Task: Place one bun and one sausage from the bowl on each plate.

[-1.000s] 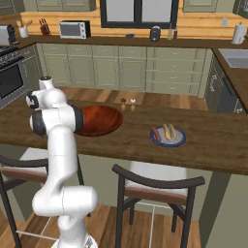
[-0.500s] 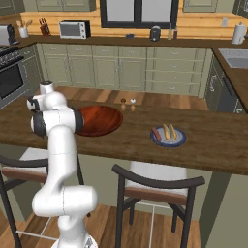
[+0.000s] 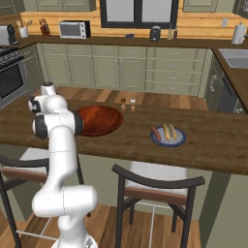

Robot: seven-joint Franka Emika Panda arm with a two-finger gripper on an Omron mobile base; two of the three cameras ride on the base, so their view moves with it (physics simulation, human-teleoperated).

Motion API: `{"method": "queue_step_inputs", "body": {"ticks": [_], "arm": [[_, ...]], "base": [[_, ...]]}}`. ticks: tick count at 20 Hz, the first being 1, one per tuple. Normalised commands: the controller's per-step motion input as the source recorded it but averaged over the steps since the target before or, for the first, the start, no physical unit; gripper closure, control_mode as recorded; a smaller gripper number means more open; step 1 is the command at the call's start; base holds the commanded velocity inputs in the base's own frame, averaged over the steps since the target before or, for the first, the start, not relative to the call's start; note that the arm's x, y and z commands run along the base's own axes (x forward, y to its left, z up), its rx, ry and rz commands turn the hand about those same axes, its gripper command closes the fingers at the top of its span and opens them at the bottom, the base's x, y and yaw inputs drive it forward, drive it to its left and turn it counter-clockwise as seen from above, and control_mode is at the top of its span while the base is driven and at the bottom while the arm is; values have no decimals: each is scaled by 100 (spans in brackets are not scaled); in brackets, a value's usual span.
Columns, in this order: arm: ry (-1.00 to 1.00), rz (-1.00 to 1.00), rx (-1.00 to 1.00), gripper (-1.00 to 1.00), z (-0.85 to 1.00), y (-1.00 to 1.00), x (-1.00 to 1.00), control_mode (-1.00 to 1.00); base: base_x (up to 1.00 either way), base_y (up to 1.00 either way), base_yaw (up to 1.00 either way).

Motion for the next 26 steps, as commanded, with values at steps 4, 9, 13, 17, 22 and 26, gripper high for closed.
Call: {"method": "queue_step_inputs", "body": {"ticks": [4, 9, 13, 17, 22, 26], "arm": [[0, 3, 0, -100, 2, 1, -1, -100], [0, 0, 0, -100, 0, -17, -44, -100], [-2, 0, 0, -100, 9, -23, -54, -100], [-14, 0, 3, -100, 27, -72, -100, -100], [-10, 0, 10, -100, 26, -91, -94, -100], [-17, 1, 22, -100, 9, -81, -96, -100]], "base": [[0, 0, 0], [0, 0, 0], [0, 0, 0], [0, 0, 0], [0, 0, 0], [0, 0, 0]]}}
